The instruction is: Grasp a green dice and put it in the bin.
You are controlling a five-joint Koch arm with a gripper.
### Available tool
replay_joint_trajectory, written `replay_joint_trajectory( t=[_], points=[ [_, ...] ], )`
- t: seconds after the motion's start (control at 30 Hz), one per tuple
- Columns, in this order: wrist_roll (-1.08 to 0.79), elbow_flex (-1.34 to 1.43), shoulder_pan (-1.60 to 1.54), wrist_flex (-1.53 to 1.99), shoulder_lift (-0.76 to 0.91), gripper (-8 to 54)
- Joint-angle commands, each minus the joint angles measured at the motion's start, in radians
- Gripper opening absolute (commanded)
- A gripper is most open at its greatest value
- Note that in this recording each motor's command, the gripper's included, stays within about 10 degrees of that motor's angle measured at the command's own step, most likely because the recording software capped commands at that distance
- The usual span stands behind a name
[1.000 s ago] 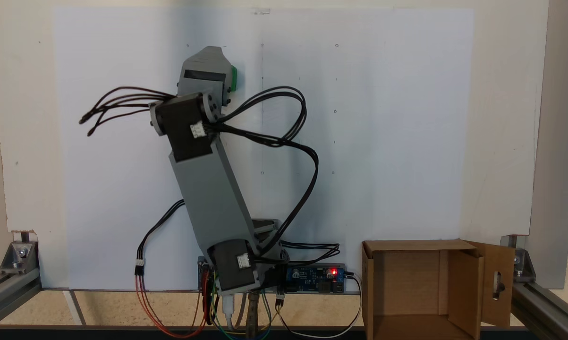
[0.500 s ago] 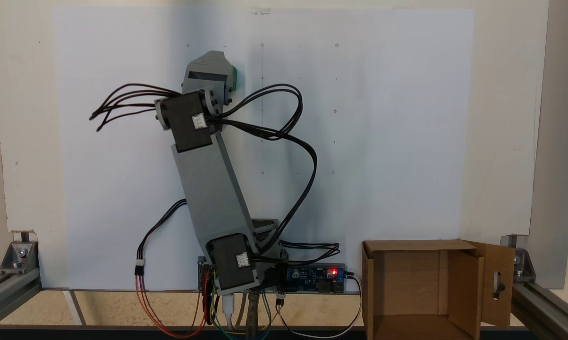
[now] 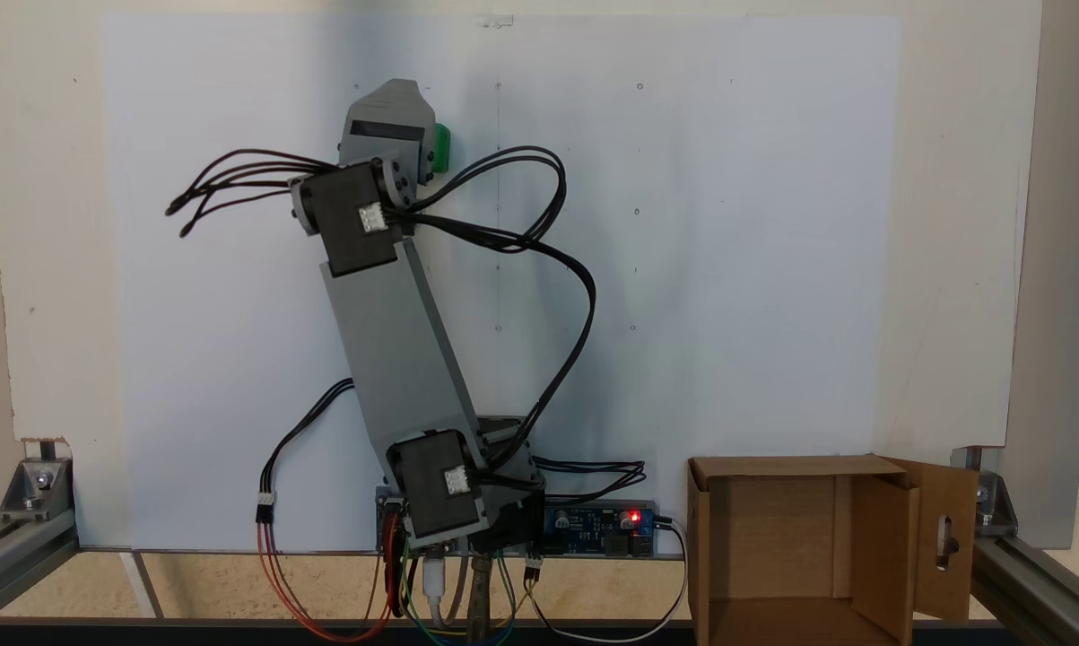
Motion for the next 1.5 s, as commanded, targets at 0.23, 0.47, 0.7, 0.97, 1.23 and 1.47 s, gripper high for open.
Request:
replay_joint_trajectory(
  t=[0.23,0.47,0.7,0.97,1.23,1.47],
  points=[
    [0.055,0.051,-0.005,-0.074,-0.023,43.5],
    [0.055,0.133,0.002,-0.183,-0.040,43.5],
    [0.055,0.175,-0.002,-0.232,-0.057,43.4],
    [0.055,0.199,0.002,-0.261,-0.075,43.3],
    [0.055,0.230,-0.005,-0.305,-0.086,43.3],
    [0.054,0.235,0.000,-0.342,-0.120,43.2]
  ],
)
